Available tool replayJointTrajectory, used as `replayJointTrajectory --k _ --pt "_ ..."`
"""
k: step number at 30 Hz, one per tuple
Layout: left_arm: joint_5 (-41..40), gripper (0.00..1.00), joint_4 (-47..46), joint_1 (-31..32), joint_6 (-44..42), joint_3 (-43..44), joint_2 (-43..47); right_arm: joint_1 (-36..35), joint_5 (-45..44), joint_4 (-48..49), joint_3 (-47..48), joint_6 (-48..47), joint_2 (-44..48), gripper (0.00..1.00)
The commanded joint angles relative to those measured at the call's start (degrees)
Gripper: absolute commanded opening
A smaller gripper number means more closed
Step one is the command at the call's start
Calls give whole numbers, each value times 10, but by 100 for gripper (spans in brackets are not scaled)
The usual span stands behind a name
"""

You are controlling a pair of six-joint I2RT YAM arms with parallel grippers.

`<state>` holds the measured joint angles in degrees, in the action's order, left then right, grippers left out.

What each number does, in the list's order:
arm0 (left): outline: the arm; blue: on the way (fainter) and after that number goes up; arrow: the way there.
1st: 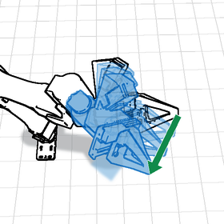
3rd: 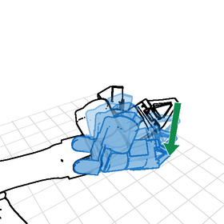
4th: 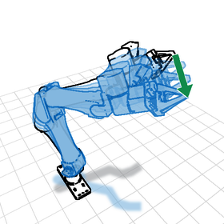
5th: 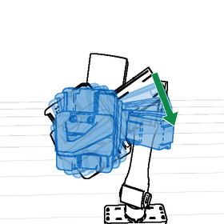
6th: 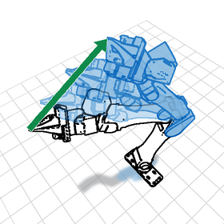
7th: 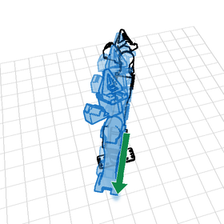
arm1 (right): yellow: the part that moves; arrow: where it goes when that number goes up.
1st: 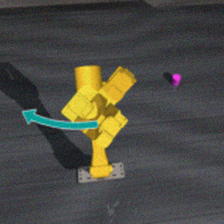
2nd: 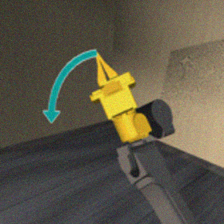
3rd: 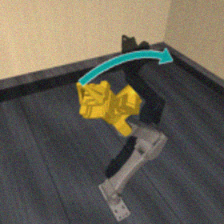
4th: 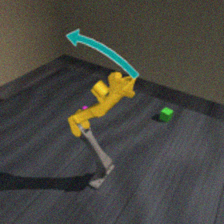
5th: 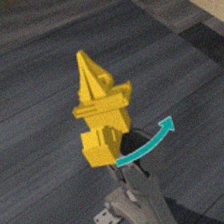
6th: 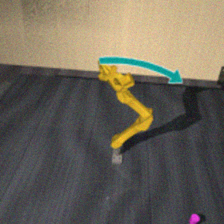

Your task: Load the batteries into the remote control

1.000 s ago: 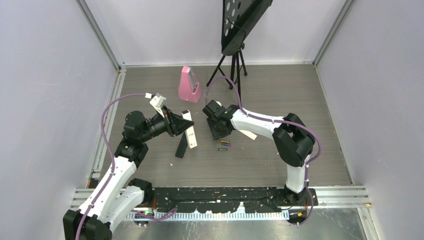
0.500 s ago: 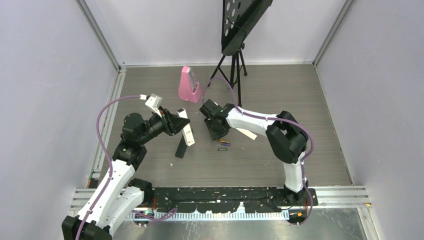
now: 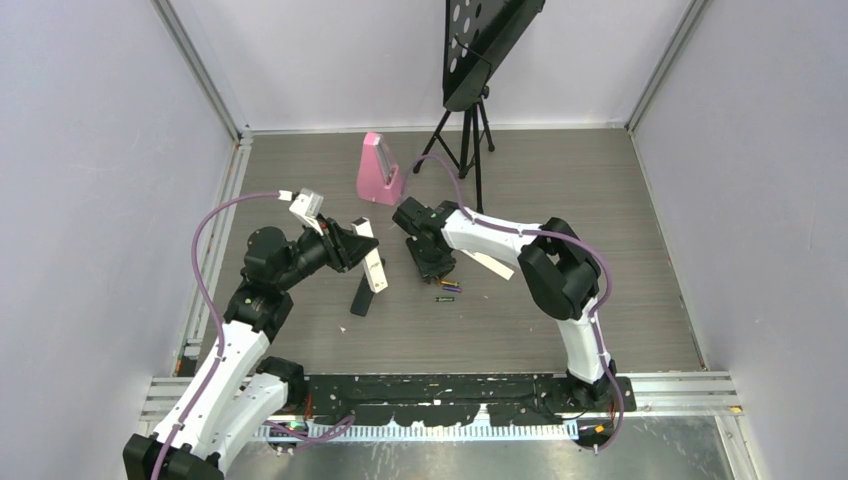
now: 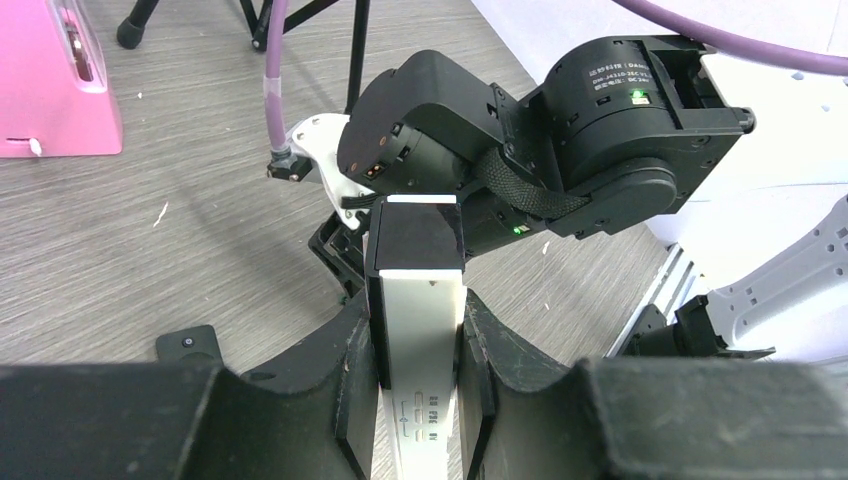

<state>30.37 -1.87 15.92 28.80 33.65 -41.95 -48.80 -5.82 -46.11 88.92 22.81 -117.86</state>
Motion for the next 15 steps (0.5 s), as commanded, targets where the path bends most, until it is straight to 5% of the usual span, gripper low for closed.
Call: replayJointTrajectory --k 1,15 --pt "-3 0 -21 -4 -12 14 5 6 17 -21 28 -1 -8 39" --pt "-10 0 17 -4 30 39 1 23 48 -67 59 -18 -25 31"
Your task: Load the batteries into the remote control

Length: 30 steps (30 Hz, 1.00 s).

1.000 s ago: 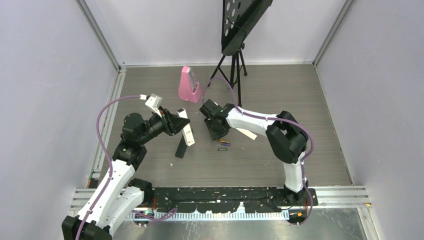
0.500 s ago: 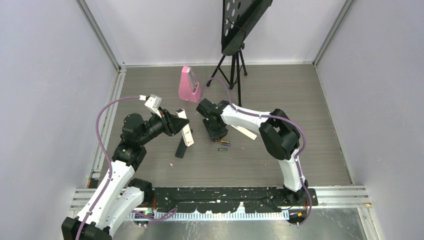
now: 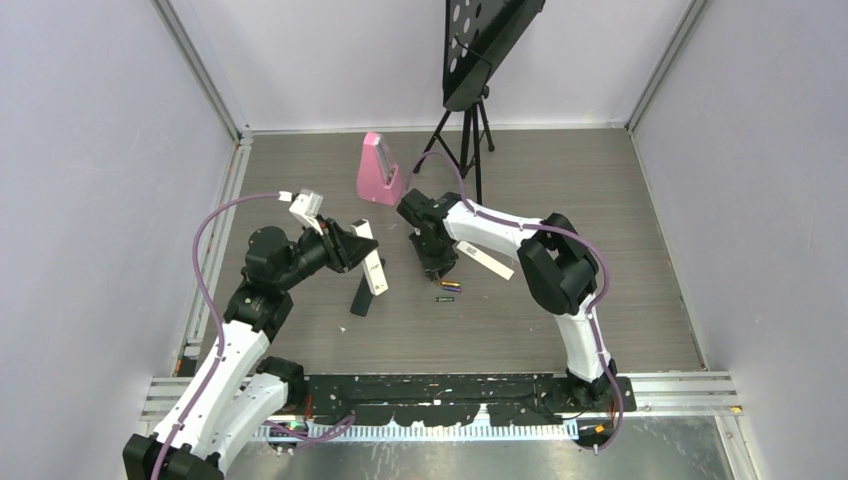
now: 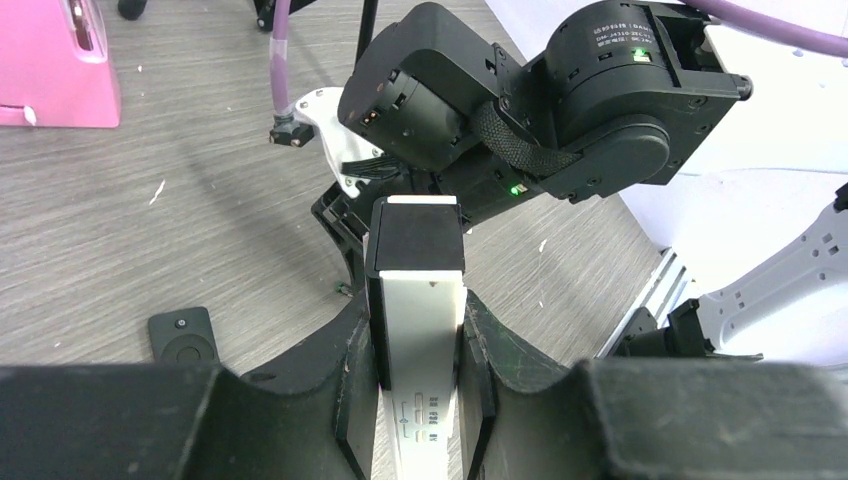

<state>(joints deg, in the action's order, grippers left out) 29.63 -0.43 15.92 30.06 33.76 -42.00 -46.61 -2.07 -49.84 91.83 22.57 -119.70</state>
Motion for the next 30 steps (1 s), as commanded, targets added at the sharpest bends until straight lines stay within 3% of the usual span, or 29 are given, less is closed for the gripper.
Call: replayJointTrajectory --k 1,10,21,25,30 --pt "-2 0 18 -4 20 41 0 1 11 -32 30 -18 -5 30" --pt "15 0 53 -4 29 70 -17 -14 23 -1 26 -31 12 39" --pt "24 0 67 -4 27 72 -17 -14 -57 19 13 -36 -16 42" --pt "11 0 77 -4 23 69 -8 -13 -42 25 11 -39 -27 36" --pt "-10 0 89 -4 18 62 12 -12 -26 38 -1 -31 -27 19"
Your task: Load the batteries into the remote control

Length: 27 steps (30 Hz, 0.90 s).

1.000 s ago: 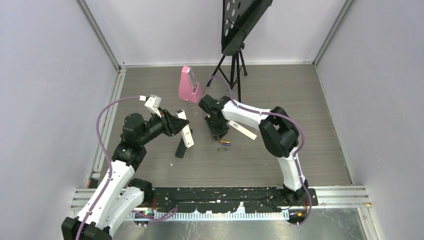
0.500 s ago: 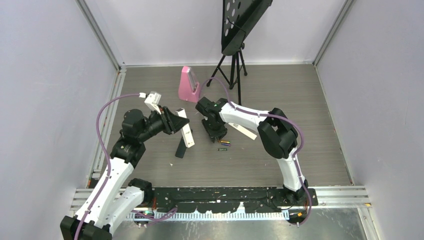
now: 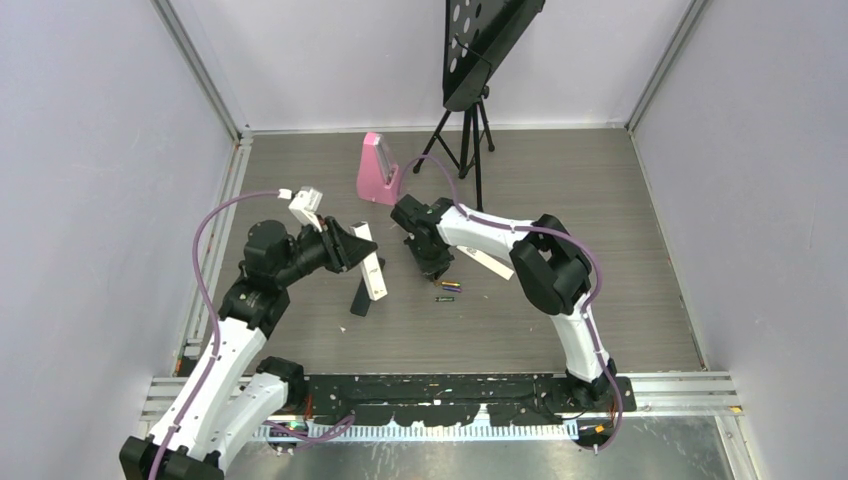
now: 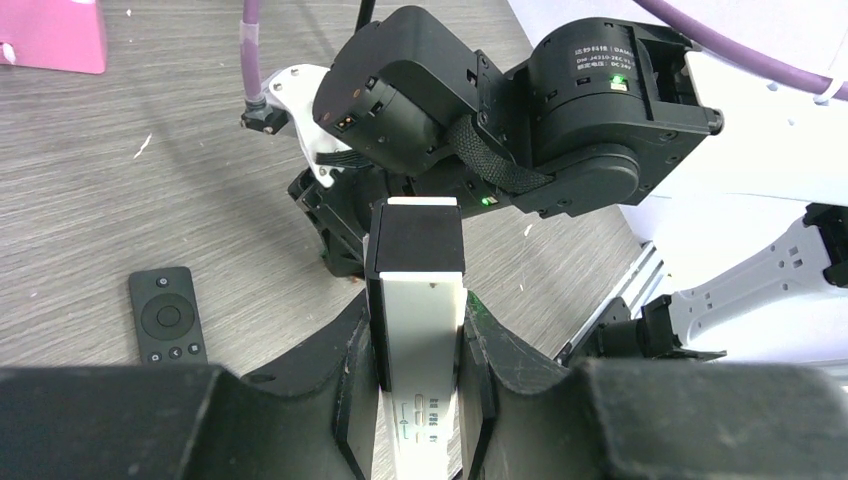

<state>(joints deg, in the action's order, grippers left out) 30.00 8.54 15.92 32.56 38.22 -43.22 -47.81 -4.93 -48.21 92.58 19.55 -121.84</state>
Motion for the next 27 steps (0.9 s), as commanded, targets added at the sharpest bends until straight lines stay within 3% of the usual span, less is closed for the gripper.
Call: replayJointTrajectory --k 1,6,13,20,27 --pt "-17 0 -1 -4 -6 14 27 0 6 23 -8 2 -5 16" --pt "-40 0 -12 -4 28 -9 32 -1 -12 31 -16 14 8 6" --pt "-37 0 -90 -4 116 -67 -16 -15 -15 113 -87 45 120 5" --pt "56 0 -278 -5 213 -128 -114 -38 -4 154 -155 94 270 5" --pt "72 0 -360 -4 271 -140 -156 -47 98 135 -178 148 363 5"
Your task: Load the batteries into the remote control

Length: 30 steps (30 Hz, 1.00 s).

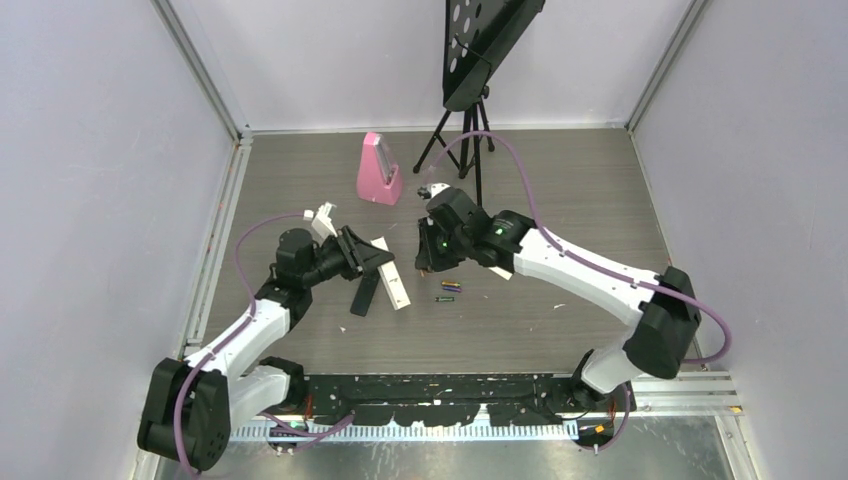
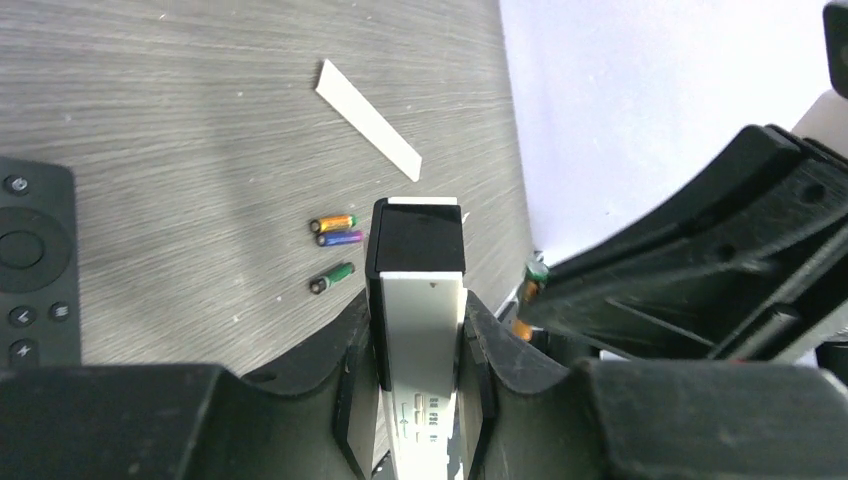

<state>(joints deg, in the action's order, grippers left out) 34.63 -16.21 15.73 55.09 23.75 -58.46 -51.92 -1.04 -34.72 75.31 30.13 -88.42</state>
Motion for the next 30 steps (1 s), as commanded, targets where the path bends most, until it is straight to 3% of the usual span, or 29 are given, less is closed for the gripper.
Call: replayJointTrajectory --k 1,30 --pt "23 0 -117 -2 49 5 -5 -10 65 -9 -2 44 34 5" --pt "36 0 -153 -3 121 12 -20 -59 62 -17 48 17 14 9"
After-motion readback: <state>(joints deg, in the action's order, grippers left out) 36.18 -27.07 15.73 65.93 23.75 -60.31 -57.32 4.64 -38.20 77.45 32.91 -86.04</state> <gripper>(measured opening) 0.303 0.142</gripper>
